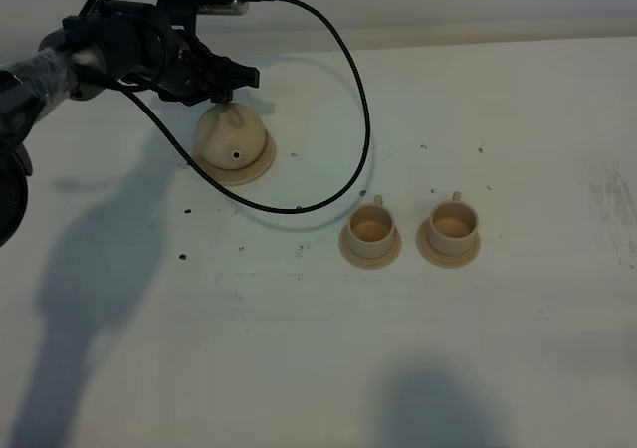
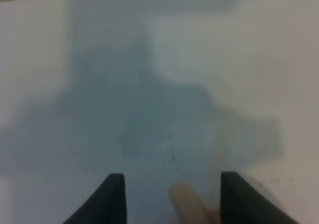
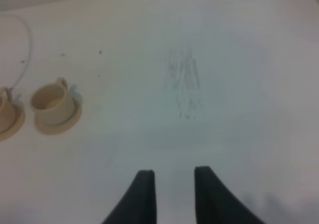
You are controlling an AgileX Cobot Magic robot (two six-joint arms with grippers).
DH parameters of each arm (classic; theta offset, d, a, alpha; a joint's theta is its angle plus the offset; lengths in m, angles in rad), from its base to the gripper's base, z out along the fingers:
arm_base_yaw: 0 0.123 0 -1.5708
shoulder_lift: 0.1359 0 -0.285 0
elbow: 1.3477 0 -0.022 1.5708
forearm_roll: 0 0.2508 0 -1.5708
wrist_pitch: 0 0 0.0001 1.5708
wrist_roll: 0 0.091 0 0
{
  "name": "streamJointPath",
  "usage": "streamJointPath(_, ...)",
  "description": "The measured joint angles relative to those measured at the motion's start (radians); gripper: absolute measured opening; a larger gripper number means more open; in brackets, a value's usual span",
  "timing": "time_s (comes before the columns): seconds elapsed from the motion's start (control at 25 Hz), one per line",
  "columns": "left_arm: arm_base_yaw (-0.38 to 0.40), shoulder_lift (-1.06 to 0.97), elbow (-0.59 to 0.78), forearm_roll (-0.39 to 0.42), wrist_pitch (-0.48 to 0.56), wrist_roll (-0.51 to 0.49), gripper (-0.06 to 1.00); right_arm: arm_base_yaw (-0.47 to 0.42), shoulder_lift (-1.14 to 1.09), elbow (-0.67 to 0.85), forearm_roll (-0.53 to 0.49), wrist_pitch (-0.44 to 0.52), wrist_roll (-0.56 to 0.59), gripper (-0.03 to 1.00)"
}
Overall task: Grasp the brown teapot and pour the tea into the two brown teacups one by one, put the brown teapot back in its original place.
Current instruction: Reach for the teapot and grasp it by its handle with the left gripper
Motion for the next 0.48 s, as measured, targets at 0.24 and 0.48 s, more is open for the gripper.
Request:
streamJointPath(0.24, 0.0, 0.0, 0.0, 0.027, -0.004, -0.001, 0.04, 0.0, 0.0, 0.0, 0.0, 0.0, 0.0, 0.22)
streamJointPath(0.48, 0.0, 0.0, 0.0, 0.027, -0.005, -0.003, 0.04, 0.0, 0.0, 0.0, 0.0, 0.0, 0.0, 0.22)
